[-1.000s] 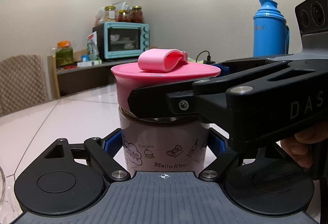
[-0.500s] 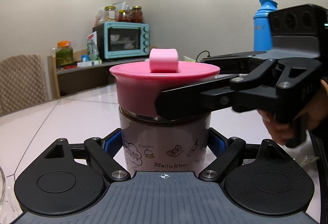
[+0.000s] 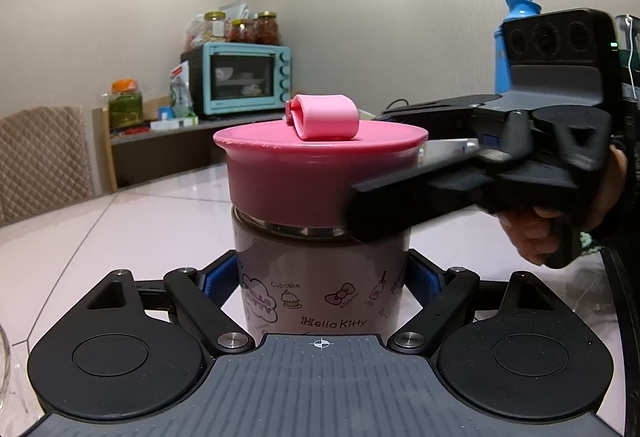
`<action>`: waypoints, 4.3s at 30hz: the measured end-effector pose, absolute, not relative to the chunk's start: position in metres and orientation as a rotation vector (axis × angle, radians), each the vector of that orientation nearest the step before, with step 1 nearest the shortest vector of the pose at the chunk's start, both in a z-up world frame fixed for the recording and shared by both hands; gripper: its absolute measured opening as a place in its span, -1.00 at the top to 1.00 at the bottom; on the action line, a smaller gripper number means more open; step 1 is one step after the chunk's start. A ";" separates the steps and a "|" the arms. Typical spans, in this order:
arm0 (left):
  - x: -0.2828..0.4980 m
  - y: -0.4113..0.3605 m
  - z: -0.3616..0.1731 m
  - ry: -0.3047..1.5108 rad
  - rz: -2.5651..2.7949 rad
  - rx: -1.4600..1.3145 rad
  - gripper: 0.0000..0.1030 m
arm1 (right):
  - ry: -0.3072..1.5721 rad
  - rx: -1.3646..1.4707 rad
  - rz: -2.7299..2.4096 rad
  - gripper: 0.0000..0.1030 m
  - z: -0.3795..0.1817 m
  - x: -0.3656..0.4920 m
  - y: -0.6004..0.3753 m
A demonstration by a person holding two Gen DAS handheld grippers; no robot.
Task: Unscrew bottle cap and pour
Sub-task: 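Regrip the lid with the right gripper and twist it again, then twist the pink lid further with the right gripper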
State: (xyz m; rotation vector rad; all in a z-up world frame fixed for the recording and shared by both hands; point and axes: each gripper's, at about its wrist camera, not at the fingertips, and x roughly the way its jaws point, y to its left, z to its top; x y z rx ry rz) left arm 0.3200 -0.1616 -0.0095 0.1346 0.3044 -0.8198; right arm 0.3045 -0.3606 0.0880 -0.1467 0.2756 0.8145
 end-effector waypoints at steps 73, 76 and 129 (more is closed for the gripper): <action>0.320 -0.161 -0.008 0.306 -0.820 0.134 -0.74 | 0.262 -0.042 0.801 -0.66 0.077 0.313 -0.358; 0.320 -0.161 -0.008 0.306 -0.820 0.133 -0.74 | 0.264 -0.021 0.888 -0.66 0.077 0.323 -0.367; 0.320 -0.161 -0.009 0.305 -0.820 0.134 -0.74 | 0.250 -0.057 0.280 -0.95 0.080 0.274 -0.291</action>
